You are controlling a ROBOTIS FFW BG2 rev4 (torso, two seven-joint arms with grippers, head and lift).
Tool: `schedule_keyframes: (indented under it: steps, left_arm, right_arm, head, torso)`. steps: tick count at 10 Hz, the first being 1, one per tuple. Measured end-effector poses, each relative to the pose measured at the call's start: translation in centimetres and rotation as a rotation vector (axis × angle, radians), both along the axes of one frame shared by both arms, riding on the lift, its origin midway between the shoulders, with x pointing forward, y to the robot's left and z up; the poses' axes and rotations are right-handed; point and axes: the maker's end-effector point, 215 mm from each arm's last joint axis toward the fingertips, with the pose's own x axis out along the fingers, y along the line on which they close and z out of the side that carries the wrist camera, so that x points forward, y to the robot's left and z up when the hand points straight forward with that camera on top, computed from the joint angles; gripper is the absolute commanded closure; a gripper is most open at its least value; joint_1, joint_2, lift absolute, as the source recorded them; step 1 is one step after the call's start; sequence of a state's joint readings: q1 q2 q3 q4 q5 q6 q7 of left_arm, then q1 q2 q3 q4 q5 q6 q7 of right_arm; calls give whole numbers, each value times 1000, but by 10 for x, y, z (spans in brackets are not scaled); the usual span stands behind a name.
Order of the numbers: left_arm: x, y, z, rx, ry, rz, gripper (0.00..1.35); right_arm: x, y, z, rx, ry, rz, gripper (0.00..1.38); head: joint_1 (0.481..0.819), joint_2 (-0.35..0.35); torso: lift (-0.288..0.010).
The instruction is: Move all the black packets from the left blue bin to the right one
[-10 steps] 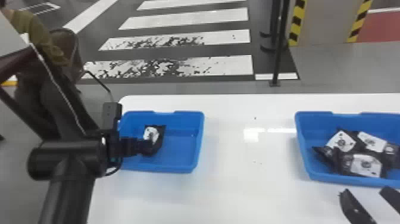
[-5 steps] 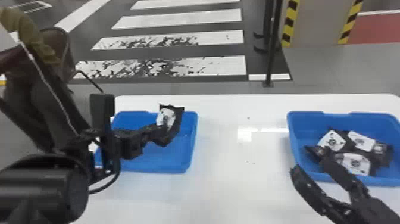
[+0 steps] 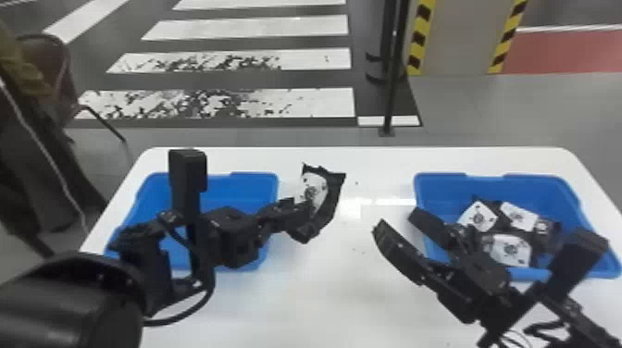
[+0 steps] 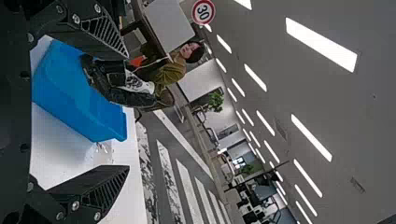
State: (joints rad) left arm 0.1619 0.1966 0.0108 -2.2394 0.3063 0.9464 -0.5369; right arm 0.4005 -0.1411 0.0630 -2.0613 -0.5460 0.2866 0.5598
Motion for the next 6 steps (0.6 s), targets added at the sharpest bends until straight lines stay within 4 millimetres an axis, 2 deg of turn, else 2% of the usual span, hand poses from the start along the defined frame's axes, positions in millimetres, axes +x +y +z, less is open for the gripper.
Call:
schedule_keyframes:
  steps: [2,4,5,6]
  left_arm:
    - [-13,-40,6,-39,2,-87,1208]
    - [-23,-65,10,-65,9,-145,1208]
    - [-26,-72,11,-72,12,-161,1208]
    - [-28,-75,10,-75,15,-169,1208]
  right_arm:
    - [25,0,2,-7,-18,-1,199]
    - [45,3,5,-15,-33,0,203]
    - [49,7,7,-13,-36,5,504]
    - [50,13,6,-4,-33,15,1049]
  head:
    - [695,0]
    - [695,-35]
    - [695,-40]
    - [695,-39]
  torso:
    - [-140]
    - [-140]
    - [-140]
    - [-140]
